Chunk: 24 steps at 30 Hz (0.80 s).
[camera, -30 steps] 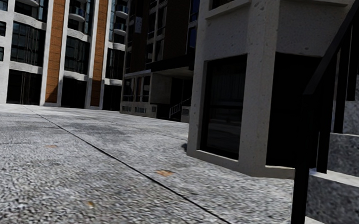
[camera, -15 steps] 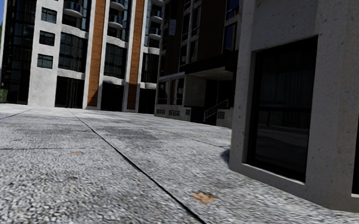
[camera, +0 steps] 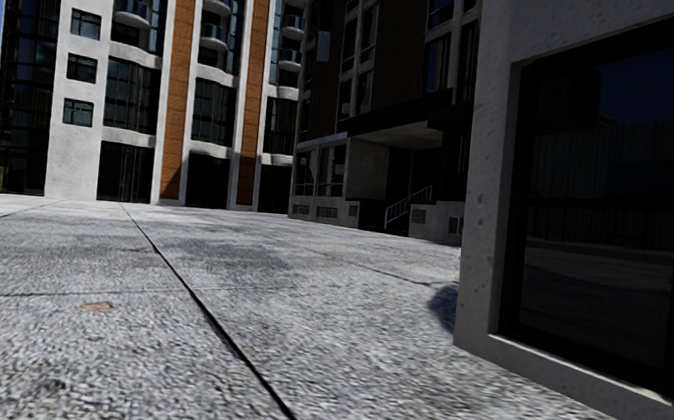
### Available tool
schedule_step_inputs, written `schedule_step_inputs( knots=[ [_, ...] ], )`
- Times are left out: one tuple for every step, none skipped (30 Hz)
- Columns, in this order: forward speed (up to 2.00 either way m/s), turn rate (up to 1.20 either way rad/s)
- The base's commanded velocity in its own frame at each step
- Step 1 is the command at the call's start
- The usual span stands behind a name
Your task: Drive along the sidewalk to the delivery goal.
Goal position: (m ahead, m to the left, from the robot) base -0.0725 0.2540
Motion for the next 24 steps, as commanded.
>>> schedule_step_inputs(
  knots=[
    [1.27, 0.0],
    [1.27, 0.0],
    [1.27, 0.0],
    [1.27, 0.0],
    [1.27, 0.0],
    [1.27, 0.0],
    [1.25, 0.0],
    [1.09, 0.0],
    [0.25, 0.0],
    [0.25, 0.0],
    [0.08, 0.0],
    [0.0, 0.0],
    [0.0, 0.0],
    [0.0, 0.0],
    [0.0, 0.0],
    [0.0, 0.0],
    [0.0, 0.0],
    [0.0, 0.0],
    [0.0, 0.0],
    [0.0, 0.0],
    [0.0, 0.0],
    [0.0, 0.0],
    [0.0, 0.0],
    [0.0, 0.0]
  ],
)
